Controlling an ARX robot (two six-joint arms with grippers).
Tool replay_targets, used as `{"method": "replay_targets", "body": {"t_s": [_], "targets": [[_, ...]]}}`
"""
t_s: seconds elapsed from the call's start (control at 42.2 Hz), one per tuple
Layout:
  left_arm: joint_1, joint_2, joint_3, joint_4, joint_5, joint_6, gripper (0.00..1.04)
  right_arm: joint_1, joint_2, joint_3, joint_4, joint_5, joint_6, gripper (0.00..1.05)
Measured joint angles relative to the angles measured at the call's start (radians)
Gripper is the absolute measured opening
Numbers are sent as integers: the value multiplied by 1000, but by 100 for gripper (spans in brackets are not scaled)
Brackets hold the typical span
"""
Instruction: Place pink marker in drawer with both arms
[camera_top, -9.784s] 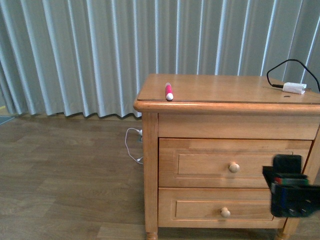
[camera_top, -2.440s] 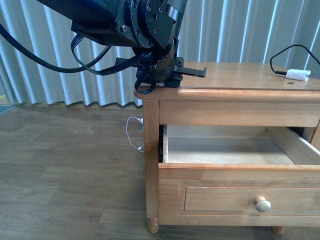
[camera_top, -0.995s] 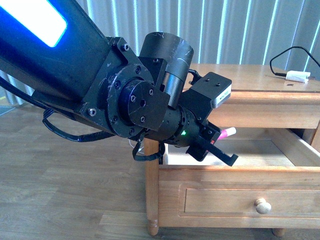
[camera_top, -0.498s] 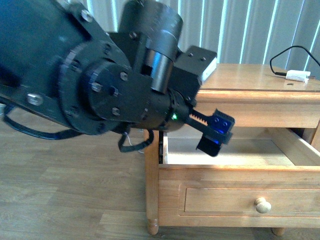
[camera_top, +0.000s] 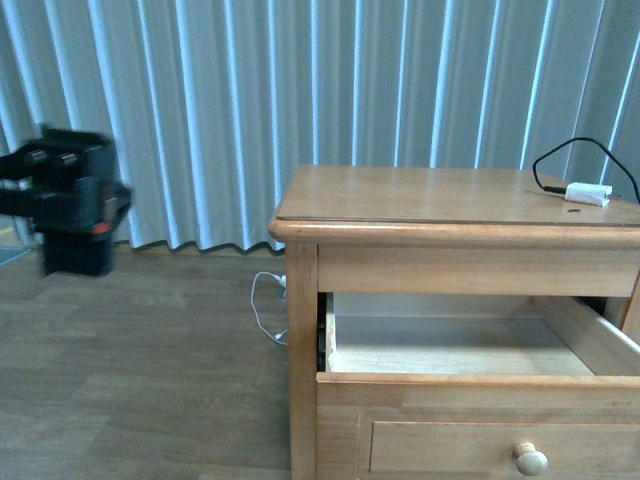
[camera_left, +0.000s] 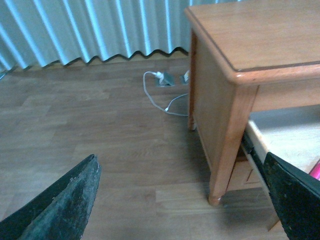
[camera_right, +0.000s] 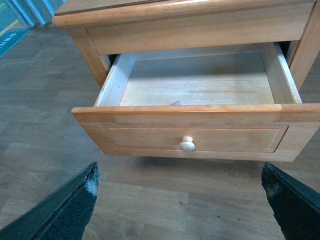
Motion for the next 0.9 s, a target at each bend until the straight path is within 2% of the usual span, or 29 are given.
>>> {"method": "replay_targets", "body": {"t_s": [0.118,0.308,0.379,0.45,0.829,0.877,0.9], "targets": [[62,-216,-156,-73,-53,-40,99,0,0,0,0,0,0,96],[71,-247,-171,-62,-44,-50,97,1,0,0,0,0,0,96],[89,-256,-220,50,28,-53,86,1,0,0,0,0,0,96],[111,-297,-280,100,58,-56,71,1,0,0,0,0,0,96],[183,-455,-438,99,121,-67,13,1,0,0,0,0,0,96],[228,-488,-457,85,187,-71,4,1,0,0,0,0,0,96],[247,-502,-466,80,201,-70,4,1,0,0,0,0,0,96]]}}
